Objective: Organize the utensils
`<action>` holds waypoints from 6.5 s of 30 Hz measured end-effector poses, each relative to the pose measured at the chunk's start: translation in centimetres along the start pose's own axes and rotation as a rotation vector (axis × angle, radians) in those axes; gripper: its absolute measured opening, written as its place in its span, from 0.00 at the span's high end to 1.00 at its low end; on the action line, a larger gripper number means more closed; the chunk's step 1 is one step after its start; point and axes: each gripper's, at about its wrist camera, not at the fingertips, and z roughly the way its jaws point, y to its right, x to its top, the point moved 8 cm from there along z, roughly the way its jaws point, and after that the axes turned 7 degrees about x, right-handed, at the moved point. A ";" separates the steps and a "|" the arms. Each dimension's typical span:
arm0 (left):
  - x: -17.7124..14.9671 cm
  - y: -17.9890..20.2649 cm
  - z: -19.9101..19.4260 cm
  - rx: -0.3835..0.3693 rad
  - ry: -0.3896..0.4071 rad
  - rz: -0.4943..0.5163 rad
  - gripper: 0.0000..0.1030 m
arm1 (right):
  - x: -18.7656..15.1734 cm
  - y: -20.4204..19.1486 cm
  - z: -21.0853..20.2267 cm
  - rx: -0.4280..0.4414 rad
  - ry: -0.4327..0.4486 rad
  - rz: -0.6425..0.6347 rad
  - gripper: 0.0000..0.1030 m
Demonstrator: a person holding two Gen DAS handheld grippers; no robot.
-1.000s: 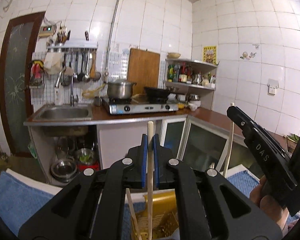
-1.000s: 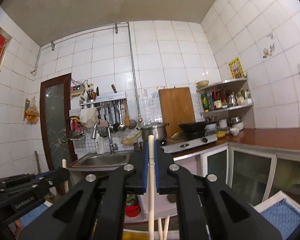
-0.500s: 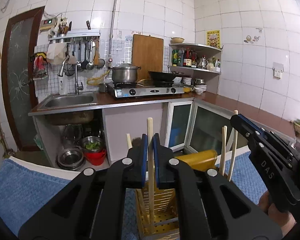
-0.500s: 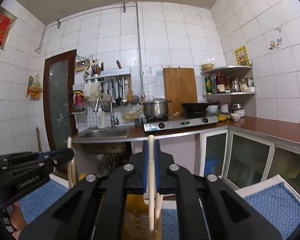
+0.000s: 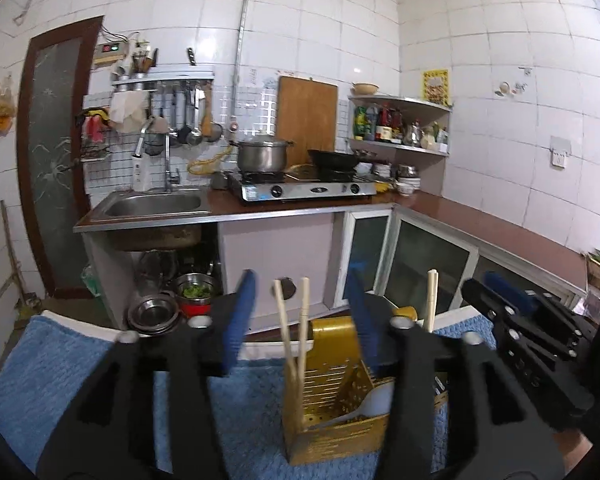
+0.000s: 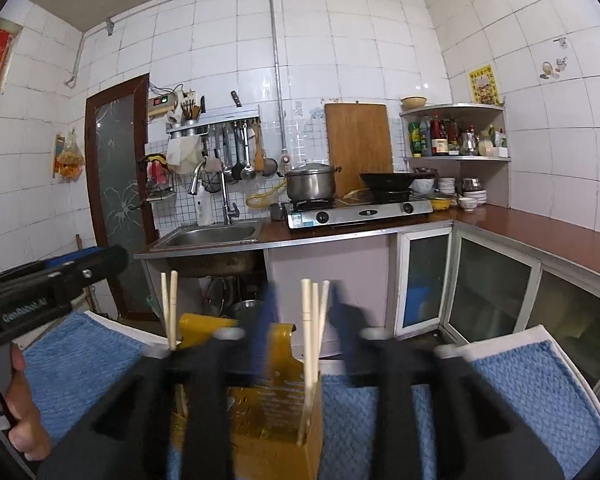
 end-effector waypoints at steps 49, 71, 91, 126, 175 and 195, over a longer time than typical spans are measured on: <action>-25.4 -1.9 -9.7 -0.004 -0.667 0.073 0.50 | -19.1 5.8 -5.7 -0.291 -0.598 0.174 0.45; -26.5 -1.1 -7.6 -0.043 -0.707 0.085 0.93 | -20.3 6.5 -0.3 -0.303 -0.772 0.211 0.92; -26.0 -2.0 -8.1 -0.137 -0.794 0.003 0.82 | -20.1 8.2 -3.9 -0.243 -0.757 0.208 0.94; -26.7 0.6 -10.2 -0.165 -0.842 -0.047 0.72 | -22.2 8.9 -8.7 -0.229 -0.793 0.198 0.94; 1.4 -1.2 -8.4 -0.028 -0.077 0.128 1.00 | 3.3 1.1 -9.8 -0.069 -0.014 0.090 0.94; 2.6 2.0 3.1 0.017 0.097 0.185 1.00 | 8.1 -0.2 0.1 -0.054 0.274 0.061 0.94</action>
